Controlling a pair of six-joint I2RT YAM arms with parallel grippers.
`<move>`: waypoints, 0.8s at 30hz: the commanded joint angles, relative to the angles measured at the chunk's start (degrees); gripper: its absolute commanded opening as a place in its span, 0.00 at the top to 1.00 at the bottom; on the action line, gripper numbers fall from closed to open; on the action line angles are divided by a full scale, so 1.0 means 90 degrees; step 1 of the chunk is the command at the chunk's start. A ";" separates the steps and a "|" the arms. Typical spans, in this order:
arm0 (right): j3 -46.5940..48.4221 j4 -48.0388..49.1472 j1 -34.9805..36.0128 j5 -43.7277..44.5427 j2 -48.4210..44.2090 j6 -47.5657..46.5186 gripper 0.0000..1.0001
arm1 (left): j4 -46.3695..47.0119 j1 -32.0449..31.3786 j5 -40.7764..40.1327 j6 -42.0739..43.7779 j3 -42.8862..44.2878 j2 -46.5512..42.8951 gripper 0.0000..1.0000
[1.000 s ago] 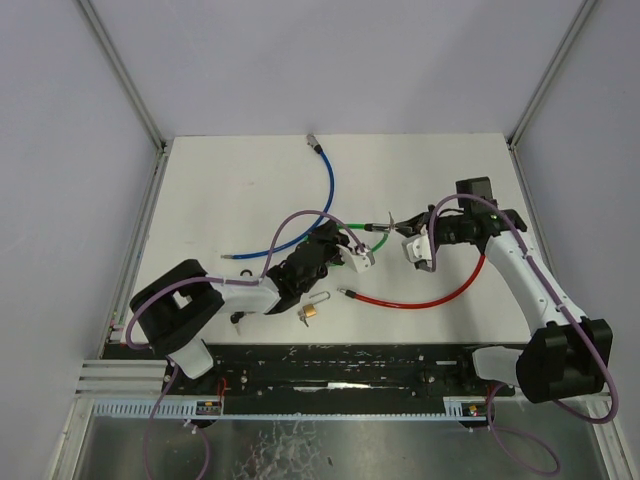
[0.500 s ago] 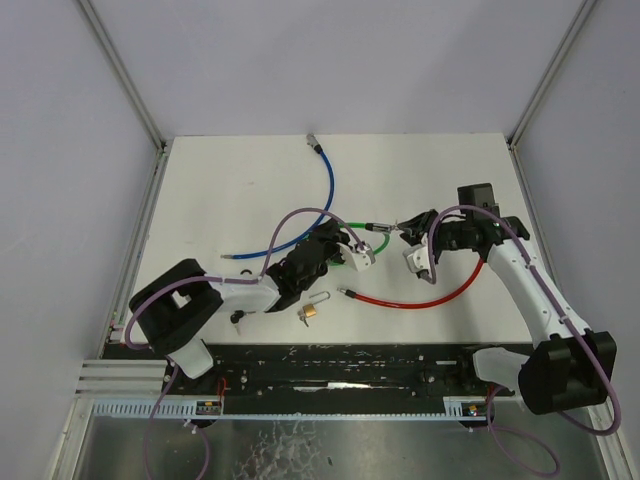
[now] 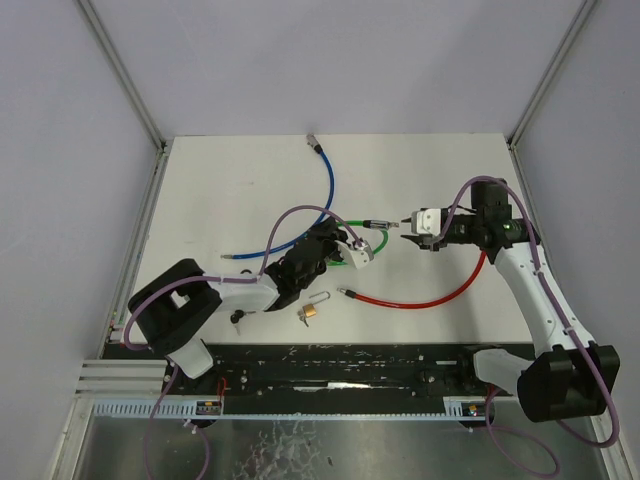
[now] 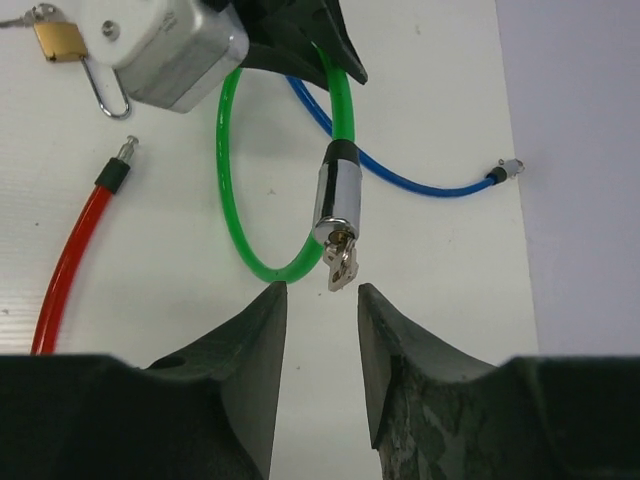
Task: Lock with the key
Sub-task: Lock the lock.
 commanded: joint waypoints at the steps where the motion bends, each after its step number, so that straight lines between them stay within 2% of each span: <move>1: -0.0066 0.1040 -0.0012 -0.0392 0.0226 0.1528 0.58 | -0.0902 0.0034 0.0148 -0.0146 -0.0090 0.0086 1.00; 6: -0.0041 0.1285 0.0034 -0.0450 0.0480 0.1809 0.58 | -0.0909 0.0042 0.0173 -0.0151 -0.0065 0.0134 1.00; 10: 0.0005 0.1217 0.0184 -0.0398 0.0664 0.1730 0.65 | -0.0919 0.0034 0.0174 -0.0159 -0.0057 0.0122 1.00; 14: 0.0074 0.1197 0.0268 -0.0331 0.0737 0.1703 0.79 | -0.0928 0.0037 0.0181 -0.0162 -0.0061 0.0102 1.00; 18: 0.0162 0.1021 0.0337 -0.0040 0.0748 0.1248 1.00 | -0.0946 0.0037 0.0202 -0.0173 -0.0054 0.0093 1.00; 21: 0.0220 0.0792 0.0389 0.0134 0.0649 0.0524 1.00 | -0.0998 0.0037 0.0256 -0.0195 -0.0035 0.0084 1.00; 24: 0.0287 0.0971 0.0414 0.0138 0.0529 0.0411 1.00 | -0.1099 0.0035 0.0359 -0.0225 -0.0006 0.0075 1.00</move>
